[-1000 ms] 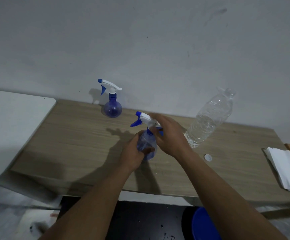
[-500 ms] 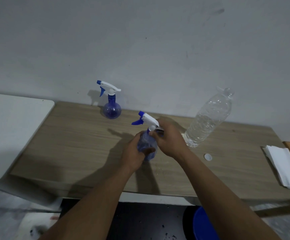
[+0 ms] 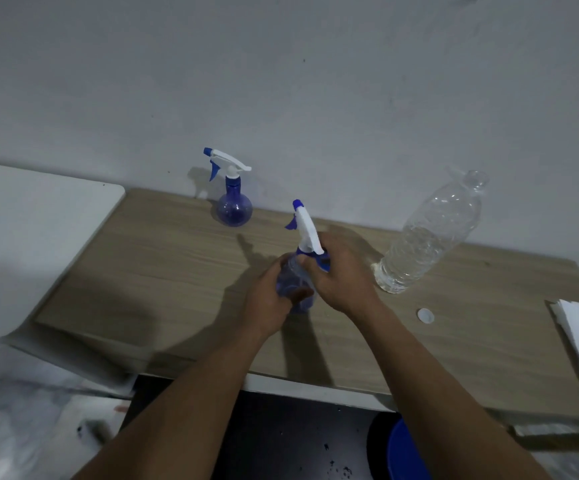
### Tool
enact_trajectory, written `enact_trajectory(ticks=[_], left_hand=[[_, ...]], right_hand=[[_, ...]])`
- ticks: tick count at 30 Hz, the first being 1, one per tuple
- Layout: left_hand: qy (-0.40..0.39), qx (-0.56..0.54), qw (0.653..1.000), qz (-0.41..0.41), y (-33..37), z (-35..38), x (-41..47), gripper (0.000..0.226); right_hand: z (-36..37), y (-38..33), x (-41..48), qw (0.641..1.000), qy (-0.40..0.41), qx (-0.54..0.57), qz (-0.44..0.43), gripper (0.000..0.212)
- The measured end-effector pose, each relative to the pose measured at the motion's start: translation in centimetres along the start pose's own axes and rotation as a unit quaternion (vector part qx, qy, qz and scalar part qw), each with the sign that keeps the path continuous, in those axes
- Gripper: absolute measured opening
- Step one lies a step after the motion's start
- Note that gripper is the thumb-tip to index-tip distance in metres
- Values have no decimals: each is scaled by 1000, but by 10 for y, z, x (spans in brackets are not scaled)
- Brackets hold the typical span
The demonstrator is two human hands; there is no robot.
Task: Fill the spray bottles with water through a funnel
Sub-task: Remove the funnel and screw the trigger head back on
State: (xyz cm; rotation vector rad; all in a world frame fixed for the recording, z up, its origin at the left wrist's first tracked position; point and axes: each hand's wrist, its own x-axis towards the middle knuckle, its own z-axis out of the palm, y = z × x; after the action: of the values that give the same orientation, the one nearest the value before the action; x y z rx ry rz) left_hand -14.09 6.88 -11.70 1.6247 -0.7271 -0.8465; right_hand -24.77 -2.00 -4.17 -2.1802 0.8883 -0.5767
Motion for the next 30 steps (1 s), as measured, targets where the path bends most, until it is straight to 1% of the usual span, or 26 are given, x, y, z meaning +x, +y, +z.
enact_trajectory(ticks=[3, 6, 7, 8, 10, 12, 16, 17, 19, 21, 22, 25, 27, 30], left_hand=[[2, 11, 1000, 3, -6, 1, 3, 57], [27, 50, 998, 22, -6, 2, -3, 57], [33, 53, 998, 27, -6, 3, -5, 55], [30, 46, 998, 28, -6, 3, -5, 53], [32, 37, 998, 31, -6, 3, -4, 58], [36, 31, 999, 24, -6, 4, -4, 57], [43, 46, 998, 30, -7, 4, -7, 54], [42, 41, 998, 29, -7, 3, -5, 53], [27, 22, 999, 18, -8, 4, -2, 51], [23, 17, 1000, 8, -7, 4, -1, 54], [23, 20, 1000, 3, -7, 4, -1, 57], [27, 34, 999, 7, -6, 3, -4, 62], [30, 28, 999, 7, -8, 3, -3, 61], [24, 15, 1000, 11, -4, 3, -4, 57]], right_hand=[[6, 7, 2, 998, 16, 59, 10, 14], [9, 8, 2, 993, 25, 104, 58, 29], [9, 8, 1, 992, 24, 108, 56, 31], [9, 8, 1, 994, 20, 99, 42, 28], [9, 9, 1, 996, 12, 89, 15, 18], [9, 11, 2, 996, 20, 81, 10, 15], [14, 10, 2, 992, 40, 102, 60, 35], [16, 10, 1, 992, 44, 104, 58, 35], [18, 12, 1, 992, 51, 108, 32, 25], [20, 14, 0, 994, 58, 90, 16, 13], [21, 13, 0, 994, 65, 85, 23, 11], [23, 8, 0, 991, 83, 89, 60, 28], [22, 10, -1, 990, 86, 95, 56, 26], [22, 12, -4, 992, 80, 91, 22, 19]])
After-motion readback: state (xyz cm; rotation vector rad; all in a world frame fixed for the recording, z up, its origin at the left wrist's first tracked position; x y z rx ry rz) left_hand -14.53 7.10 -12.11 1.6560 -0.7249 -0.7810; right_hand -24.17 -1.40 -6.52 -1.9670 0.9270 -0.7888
